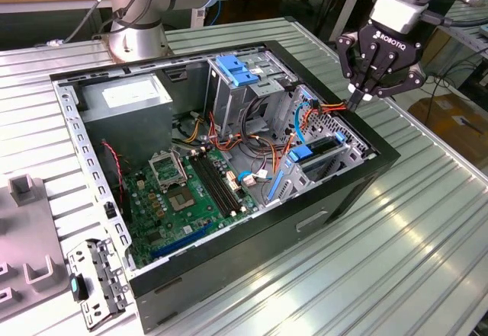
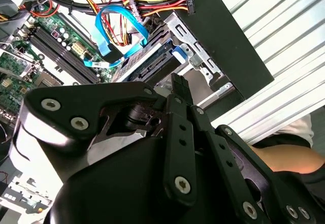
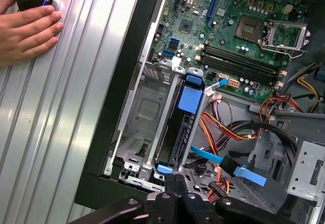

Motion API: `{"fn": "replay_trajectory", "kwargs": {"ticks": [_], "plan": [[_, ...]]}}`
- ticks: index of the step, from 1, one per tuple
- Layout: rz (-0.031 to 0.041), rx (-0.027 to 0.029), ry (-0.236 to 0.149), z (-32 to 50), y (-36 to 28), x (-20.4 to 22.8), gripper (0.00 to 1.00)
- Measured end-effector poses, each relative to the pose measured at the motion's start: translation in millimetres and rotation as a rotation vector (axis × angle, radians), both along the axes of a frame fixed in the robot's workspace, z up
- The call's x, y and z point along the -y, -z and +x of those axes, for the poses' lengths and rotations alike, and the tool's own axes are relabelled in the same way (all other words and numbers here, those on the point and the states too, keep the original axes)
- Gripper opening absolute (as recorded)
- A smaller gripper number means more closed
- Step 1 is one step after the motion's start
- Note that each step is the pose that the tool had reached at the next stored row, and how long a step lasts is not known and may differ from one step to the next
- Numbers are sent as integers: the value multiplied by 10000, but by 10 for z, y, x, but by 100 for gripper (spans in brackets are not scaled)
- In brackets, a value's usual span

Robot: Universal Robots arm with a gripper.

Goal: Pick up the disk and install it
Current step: 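Insert the first disk wire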

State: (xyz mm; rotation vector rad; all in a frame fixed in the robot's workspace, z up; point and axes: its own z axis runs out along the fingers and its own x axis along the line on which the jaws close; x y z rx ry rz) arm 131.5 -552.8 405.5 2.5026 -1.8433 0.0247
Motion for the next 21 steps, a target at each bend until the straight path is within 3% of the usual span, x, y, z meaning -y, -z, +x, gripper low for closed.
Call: {"fn": "replay_trajectory", "kwargs": {"ticks": [21], "plan": [[0,0,-51,0,0,0,11]]}}
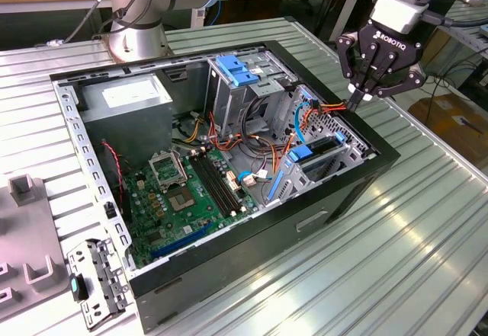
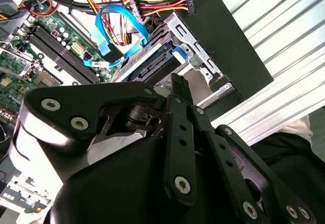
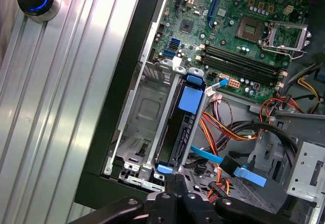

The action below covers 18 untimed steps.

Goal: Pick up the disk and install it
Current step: 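Insert the first disk wire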

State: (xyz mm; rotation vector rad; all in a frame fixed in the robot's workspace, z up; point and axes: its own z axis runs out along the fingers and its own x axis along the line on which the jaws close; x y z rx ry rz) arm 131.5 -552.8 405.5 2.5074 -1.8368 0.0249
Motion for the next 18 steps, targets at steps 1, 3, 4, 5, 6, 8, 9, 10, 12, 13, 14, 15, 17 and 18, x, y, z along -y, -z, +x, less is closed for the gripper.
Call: {"fn": "replay_trajectory", "kwargs": {"ticks": [1,3,4,5,6,8,9,10,12,13,14,15,17,18], "plan": [[0,0,-1,0,0,0,11],[-2,0,-1,0,0,0,11],[-3,0,-4,1,1,0,11],[-4,1,-31,4,1,0,11],[-4,0,-116,9,4,0,11],[-2,1,-323,17,10,0,11],[-1,1,-393,31,15,1,11],[-3,2,-428,58,18,0,11],[-2,1,-447,114,22,-9,11],[-2,1,-452,144,22,-17,11],[-5,2,-458,179,22,-31,11],[-4,1,-460,210,24,-46,11],[-8,1,-461,238,26,-71,11],[-12,1,-462,252,27,-82,11]]}}
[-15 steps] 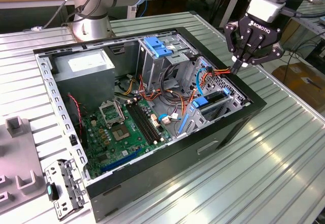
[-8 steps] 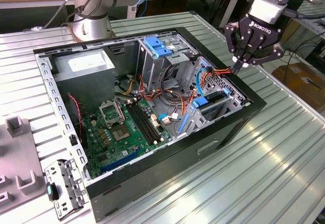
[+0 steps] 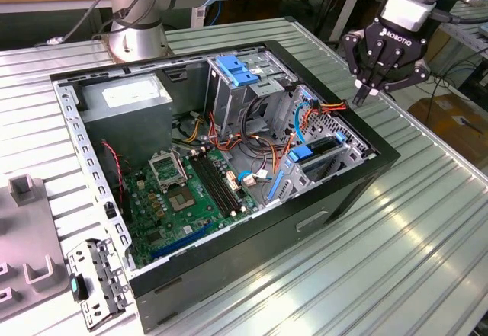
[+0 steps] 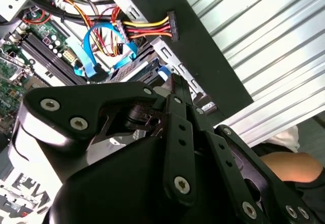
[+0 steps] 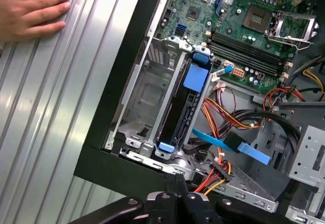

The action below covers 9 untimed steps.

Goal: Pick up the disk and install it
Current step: 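Insert the first disk wire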

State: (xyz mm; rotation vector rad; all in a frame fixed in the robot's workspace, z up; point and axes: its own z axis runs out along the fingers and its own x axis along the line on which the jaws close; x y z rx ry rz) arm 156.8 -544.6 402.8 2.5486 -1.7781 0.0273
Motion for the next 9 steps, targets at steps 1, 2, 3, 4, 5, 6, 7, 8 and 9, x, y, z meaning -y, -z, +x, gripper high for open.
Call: {"fn": "replay_trajectory", "kwargs": {"ticks": [1,2,3,4,5,6,7,8,9], "plan": [[-10,0,-3,13,0,-11,11],[-14,0,-7,24,0,-20,11],[-16,0,-12,36,1,-30,11],[-16,0,-18,45,1,-38,11],[-15,0,-27,56,2,-44,11],[-16,0,-39,68,2,-51,11],[-16,0,-65,80,2,-59,11],[-15,-1,-107,87,4,-63,11],[-17,0,-243,92,4,-65,11]]}}
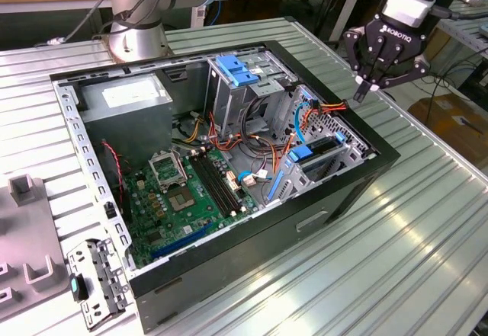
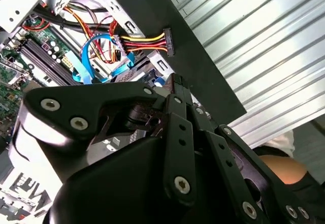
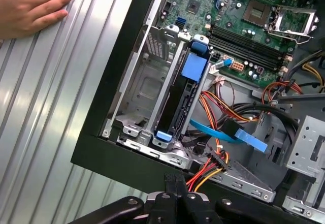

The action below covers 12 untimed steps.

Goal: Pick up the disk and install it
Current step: 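Insert the first disk wire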

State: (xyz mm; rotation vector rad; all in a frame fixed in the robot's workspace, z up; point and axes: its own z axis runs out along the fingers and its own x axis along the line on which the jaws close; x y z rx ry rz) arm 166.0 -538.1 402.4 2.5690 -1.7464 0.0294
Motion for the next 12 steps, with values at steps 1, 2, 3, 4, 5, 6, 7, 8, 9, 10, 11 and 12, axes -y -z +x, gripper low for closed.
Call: {"fn": "replay_trajectory", "kwargs": {"ticks": [1,2,3,4,5,6,7,8,9,10,11,12], "plan": [[1,0,-187,1,2,0,11],[1,0,-378,1,5,-1,11],[0,0,-569,2,6,-1,11],[-2,1,-707,3,7,-1,11],[-2,1,-858,4,10,-1,11],[0,2,-989,5,13,-1,11],[1,2,-1149,6,16,-1,11],[0,1,-1304,7,18,-1,11],[2,3,-1411,9,23,-3,11],[1,4,-1450,10,26,-7,11],[0,5,-1476,22,32,-19,11],[1,5,-1497,36,36,-29,11]]}}
